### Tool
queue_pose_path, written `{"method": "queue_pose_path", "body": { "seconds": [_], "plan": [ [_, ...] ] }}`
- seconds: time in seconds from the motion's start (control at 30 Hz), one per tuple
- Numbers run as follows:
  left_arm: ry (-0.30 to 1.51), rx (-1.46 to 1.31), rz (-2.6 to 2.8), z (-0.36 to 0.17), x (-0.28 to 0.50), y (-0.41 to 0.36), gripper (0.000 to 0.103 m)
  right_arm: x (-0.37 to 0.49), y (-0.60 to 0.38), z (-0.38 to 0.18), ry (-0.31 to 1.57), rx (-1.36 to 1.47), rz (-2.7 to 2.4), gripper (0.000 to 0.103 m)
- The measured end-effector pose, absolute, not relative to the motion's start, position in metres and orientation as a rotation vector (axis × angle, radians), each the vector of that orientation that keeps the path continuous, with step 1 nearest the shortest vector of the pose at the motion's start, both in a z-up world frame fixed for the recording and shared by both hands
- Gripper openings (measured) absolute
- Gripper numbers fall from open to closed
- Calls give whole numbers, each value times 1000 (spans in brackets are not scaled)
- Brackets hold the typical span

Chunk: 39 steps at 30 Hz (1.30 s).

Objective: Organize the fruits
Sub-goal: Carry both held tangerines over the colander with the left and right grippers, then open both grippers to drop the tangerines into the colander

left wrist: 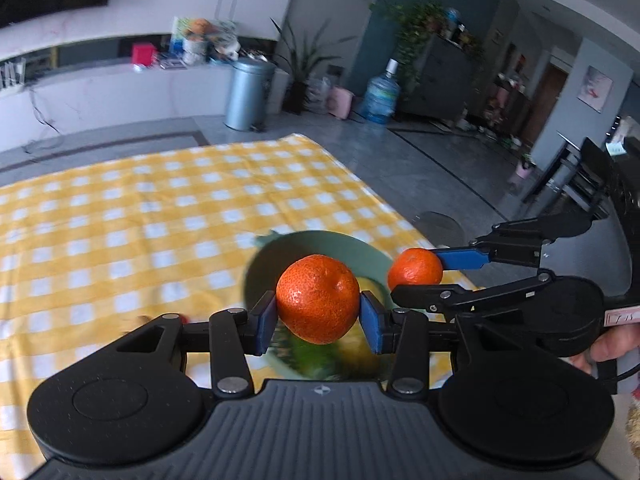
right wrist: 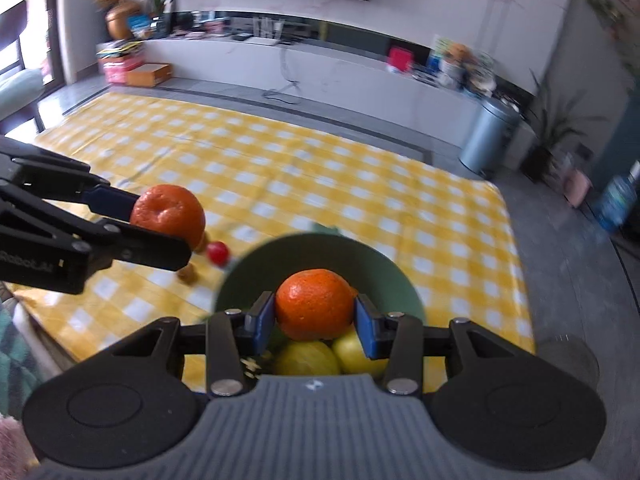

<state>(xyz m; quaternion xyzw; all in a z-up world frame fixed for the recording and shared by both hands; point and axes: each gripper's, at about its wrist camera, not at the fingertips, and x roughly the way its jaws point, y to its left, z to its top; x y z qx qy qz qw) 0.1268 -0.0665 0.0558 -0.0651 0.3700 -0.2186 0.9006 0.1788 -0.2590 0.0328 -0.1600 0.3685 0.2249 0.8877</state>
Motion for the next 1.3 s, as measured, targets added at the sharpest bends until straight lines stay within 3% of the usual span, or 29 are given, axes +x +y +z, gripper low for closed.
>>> {"method": "queue_pose_path", "body": {
  "seconds": [0.67, 1.3],
  "plan": [
    [998, -99, -355, -3, 188, -90, 49, 223, -268, -17, 833, -299, 500, 40],
    [1039, -19, -314, -20, 217, -100, 49, 268, -258, -33, 812, -389, 458, 40]
  ]
}}
